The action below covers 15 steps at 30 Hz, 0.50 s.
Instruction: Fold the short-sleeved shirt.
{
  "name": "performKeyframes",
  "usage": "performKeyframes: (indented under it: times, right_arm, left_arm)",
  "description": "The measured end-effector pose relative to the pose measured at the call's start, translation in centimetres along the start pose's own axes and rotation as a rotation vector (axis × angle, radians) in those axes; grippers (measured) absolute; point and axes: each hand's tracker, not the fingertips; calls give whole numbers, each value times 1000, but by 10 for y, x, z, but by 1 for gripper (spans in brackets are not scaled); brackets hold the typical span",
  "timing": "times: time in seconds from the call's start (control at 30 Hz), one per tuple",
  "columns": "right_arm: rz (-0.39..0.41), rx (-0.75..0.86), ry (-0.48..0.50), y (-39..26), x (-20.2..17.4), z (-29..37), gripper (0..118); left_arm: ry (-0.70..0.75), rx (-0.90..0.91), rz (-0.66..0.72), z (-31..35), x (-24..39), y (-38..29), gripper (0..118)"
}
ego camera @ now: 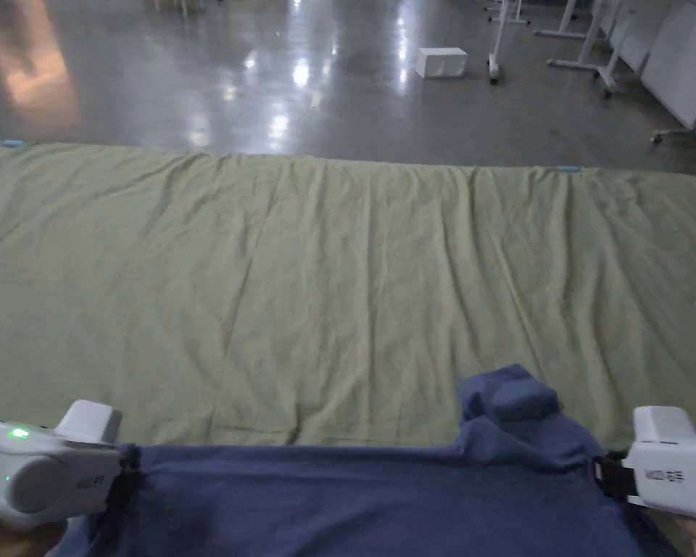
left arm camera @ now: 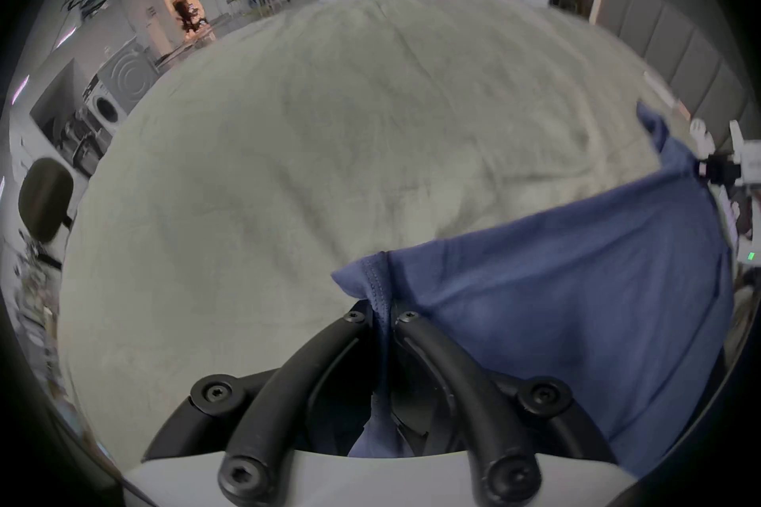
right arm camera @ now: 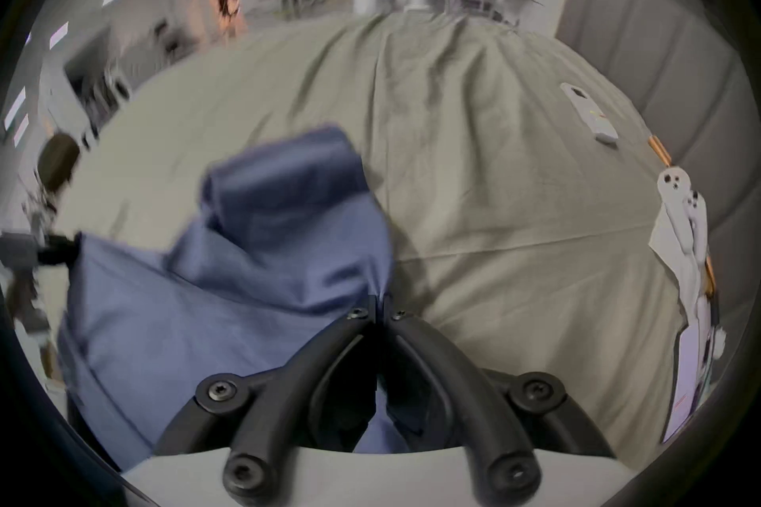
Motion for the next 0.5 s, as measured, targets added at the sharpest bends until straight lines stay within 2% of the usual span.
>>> performKeyframes:
  times: [0.13,0.23,0.27,0.37,0.4,0.43,0.5]
  right_arm:
    - [17,195,40,-28,2,90,2]
    - [60,236,32,-67,1,149,2]
    - [44,255,16,-82,3,164,2]
    - [-27,233,27,-133,18,186,2]
    - [-26,202,42,-149,20,190,2]
    - [-4,194,19,-163,17,193,2]
    - [12,152,1,-186,14,192,2]
  left_arm:
    - [-140,197,193,77,-30,-31,7]
    - [-209,243,251,128,-50,-77,7]
    - [-201,262,272,145,-51,-95,7]
    - [-274,256,354,168,-63,-150,7]
    - [-308,243,387,168,-66,-168,7]
    - [-322,218,419,166,-67,-183,7]
    - [-295,184,425,161,-64,-205,7]
